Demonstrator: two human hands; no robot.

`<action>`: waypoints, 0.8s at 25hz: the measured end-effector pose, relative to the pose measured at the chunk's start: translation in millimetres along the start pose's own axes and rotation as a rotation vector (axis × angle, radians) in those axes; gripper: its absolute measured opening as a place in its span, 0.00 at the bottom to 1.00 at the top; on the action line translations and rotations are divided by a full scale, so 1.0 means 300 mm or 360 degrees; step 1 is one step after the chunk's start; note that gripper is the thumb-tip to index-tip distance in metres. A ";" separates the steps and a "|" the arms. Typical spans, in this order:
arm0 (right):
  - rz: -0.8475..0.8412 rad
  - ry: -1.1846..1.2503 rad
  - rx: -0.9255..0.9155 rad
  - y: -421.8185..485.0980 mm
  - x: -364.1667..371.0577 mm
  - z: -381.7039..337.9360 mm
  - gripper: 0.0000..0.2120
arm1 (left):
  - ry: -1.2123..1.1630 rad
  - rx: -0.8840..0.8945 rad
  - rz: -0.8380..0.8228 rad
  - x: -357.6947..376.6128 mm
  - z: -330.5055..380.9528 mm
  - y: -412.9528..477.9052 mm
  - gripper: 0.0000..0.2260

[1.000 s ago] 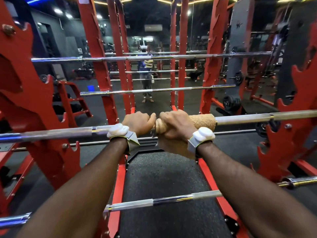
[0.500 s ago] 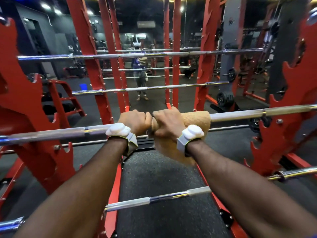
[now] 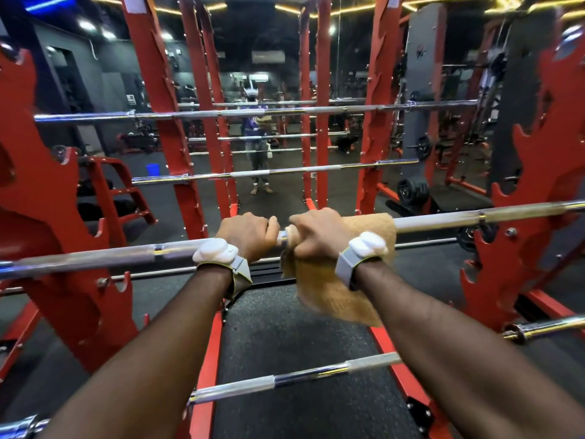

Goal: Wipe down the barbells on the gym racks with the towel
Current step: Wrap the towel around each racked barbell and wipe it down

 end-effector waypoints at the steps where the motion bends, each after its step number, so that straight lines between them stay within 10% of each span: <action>1: 0.0117 -0.0060 -0.0005 0.008 0.010 -0.048 0.13 | -0.0011 0.0007 -0.0025 -0.002 0.001 0.003 0.23; 20: 0.0553 -0.0250 -0.0051 -0.155 0.002 0.299 0.18 | 0.0059 -0.0118 0.0047 0.004 -0.010 -0.012 0.27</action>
Point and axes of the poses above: each hand's wrist, its own y-axis towards the middle knuckle, its own x-axis out of the palm, z = x × y, the point moved 4 cm from there along y, towards the middle knuckle, and after that the axes turned 5 degrees about z, right-handed, at the moved point
